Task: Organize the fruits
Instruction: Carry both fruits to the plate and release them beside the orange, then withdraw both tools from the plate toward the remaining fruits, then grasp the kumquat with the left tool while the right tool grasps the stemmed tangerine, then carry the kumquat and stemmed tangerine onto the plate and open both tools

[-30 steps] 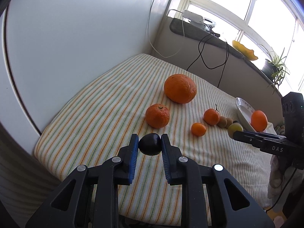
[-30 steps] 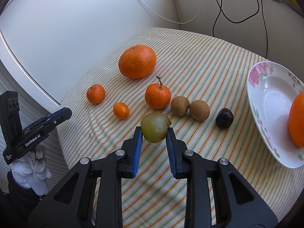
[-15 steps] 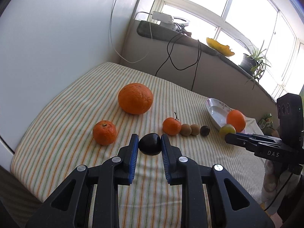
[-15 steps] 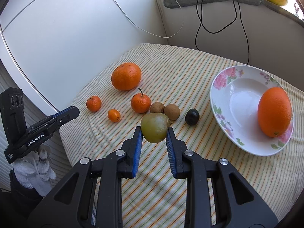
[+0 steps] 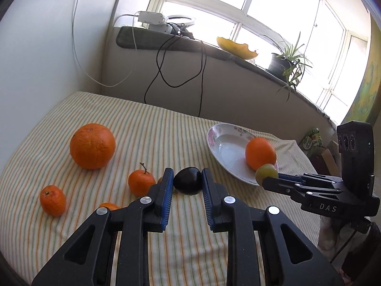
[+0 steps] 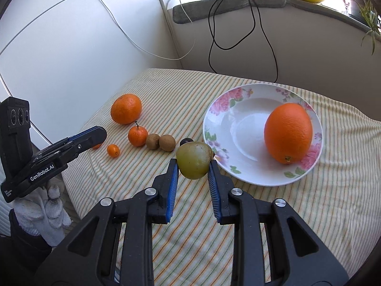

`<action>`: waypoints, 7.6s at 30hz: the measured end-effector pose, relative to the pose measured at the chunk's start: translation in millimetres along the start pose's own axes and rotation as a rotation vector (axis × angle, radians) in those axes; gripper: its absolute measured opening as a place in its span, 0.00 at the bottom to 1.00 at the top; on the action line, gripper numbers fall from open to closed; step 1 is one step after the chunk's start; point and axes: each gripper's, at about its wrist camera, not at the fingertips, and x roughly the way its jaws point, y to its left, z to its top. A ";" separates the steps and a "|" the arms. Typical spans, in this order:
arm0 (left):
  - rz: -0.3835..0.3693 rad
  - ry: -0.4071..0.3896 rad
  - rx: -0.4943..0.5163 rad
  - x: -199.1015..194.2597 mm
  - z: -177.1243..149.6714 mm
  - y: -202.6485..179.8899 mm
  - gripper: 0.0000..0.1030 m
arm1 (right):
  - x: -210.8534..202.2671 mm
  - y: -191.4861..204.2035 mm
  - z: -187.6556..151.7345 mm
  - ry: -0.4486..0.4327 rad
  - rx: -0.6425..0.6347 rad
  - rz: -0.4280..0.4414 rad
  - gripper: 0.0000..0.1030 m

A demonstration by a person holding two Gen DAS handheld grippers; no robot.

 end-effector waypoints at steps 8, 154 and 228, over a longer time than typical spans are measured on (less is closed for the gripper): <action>-0.061 0.040 0.048 33.1 9.4 -30.0 0.22 | -0.7 -27.3 -4.0 0.000 0.034 -0.039 0.25; 0.184 0.136 -0.038 17.1 -47.5 69.2 0.32 | 142.8 114.6 38.7 0.194 -0.411 0.074 0.36; -0.076 0.134 0.138 94.3 2.2 -74.2 0.27 | 68.3 -54.4 67.8 0.092 -0.172 -0.075 0.33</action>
